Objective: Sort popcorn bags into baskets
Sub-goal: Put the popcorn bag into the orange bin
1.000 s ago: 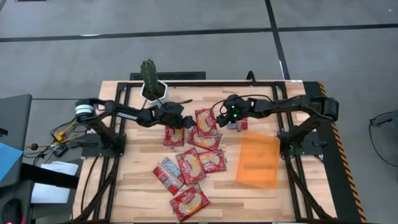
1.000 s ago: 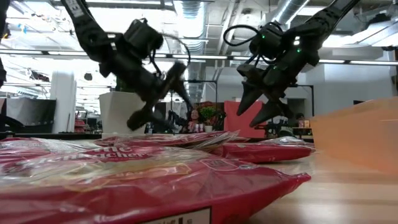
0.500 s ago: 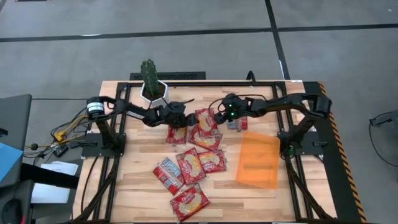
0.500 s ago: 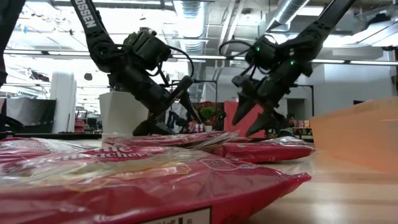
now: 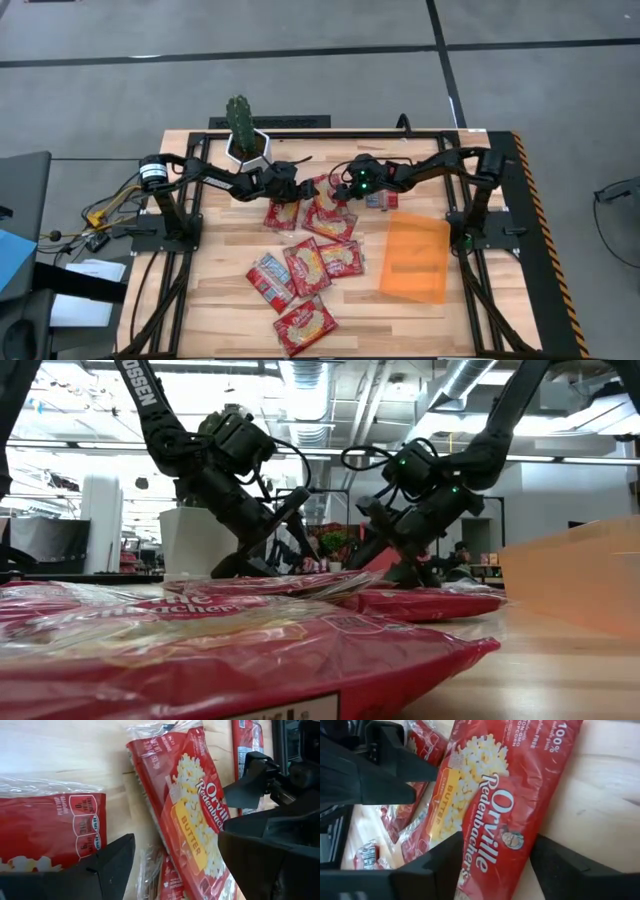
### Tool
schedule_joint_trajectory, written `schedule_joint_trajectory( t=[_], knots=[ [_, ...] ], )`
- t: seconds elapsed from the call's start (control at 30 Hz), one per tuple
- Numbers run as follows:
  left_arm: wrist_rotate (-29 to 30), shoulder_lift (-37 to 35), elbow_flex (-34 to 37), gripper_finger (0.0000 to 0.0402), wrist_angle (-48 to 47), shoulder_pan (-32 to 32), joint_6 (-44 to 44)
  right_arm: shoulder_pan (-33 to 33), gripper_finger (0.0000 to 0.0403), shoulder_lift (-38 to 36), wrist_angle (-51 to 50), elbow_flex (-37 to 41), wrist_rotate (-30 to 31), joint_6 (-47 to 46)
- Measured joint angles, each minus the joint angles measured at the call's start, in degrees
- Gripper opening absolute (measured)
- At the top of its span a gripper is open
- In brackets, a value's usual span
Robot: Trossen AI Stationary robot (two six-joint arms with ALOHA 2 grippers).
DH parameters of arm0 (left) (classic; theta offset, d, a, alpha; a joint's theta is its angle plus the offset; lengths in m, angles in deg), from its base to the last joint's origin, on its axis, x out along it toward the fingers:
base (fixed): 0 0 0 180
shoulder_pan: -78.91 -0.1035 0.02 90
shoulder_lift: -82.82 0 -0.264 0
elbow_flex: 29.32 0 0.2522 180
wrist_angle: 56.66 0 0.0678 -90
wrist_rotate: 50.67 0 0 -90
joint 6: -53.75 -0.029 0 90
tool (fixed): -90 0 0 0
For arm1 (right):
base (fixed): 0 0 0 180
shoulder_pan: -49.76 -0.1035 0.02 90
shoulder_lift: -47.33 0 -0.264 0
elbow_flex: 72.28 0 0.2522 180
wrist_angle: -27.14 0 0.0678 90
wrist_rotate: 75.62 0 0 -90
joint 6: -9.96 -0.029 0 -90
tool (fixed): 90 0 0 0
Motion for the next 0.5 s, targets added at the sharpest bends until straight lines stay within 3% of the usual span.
schedule_joint_trajectory(
  t=[0.1, 0.3, 0.37, 0.5],
  knots=[
    [0.00, 0.00, -0.01, 0.0261, -0.15, 0.00, -1.19, -0.04, 0.0187, 0.02, -0.01, -0.01, -0.40, 0.00],
    [-0.64, 0.00, -0.01, 0.0254, -0.04, 0.00, -1.30, 0.02, 0.0034, -2.23, -1.70, 0.32, -1.53, 1.28],
    [-2.10, 0.00, -0.01, 0.0253, 0.71, -0.02, -1.23, 0.06, 0.0013, -3.74, -1.70, 0.34, -1.53, 2.04],
    [-6.01, 0.01, -0.01, 0.0253, 4.13, -0.07, -0.97, 0.91, 0.0017, -7.52, -2.82, 0.34, -1.78, 2.04]
  ],
)
